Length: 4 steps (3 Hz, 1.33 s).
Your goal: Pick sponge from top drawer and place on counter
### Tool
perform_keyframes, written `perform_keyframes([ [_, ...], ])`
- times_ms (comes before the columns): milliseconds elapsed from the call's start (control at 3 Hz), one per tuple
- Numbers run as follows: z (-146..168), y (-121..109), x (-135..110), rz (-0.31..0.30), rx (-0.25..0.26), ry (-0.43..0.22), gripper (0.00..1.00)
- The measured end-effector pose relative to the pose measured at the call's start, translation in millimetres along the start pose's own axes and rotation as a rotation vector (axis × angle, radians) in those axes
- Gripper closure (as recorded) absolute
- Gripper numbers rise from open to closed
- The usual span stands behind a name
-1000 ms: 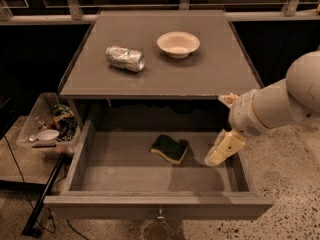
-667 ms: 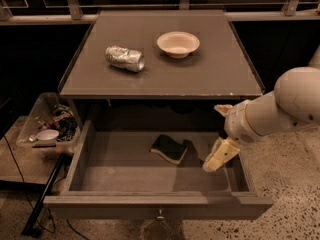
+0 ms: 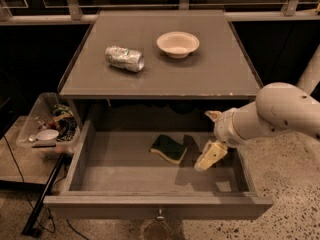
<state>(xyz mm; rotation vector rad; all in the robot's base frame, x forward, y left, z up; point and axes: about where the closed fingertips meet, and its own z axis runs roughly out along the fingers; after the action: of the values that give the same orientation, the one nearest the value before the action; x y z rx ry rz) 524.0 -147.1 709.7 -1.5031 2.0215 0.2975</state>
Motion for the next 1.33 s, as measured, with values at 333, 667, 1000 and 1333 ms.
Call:
perform_keyframes([
  [333,17.9,6.2,-3.7,0.006,-0.019,-0.007,0.00],
  [667,33.8,10.4,-5.3,0.020,-0.025,-0.013,0.00],
  [1000,54.3,20.4,-8.4,0.031,-0.024,0.002,0.00],
  [1333,82.6,20.9,-3.9,0.073,-0.010,0.014,0.00],
])
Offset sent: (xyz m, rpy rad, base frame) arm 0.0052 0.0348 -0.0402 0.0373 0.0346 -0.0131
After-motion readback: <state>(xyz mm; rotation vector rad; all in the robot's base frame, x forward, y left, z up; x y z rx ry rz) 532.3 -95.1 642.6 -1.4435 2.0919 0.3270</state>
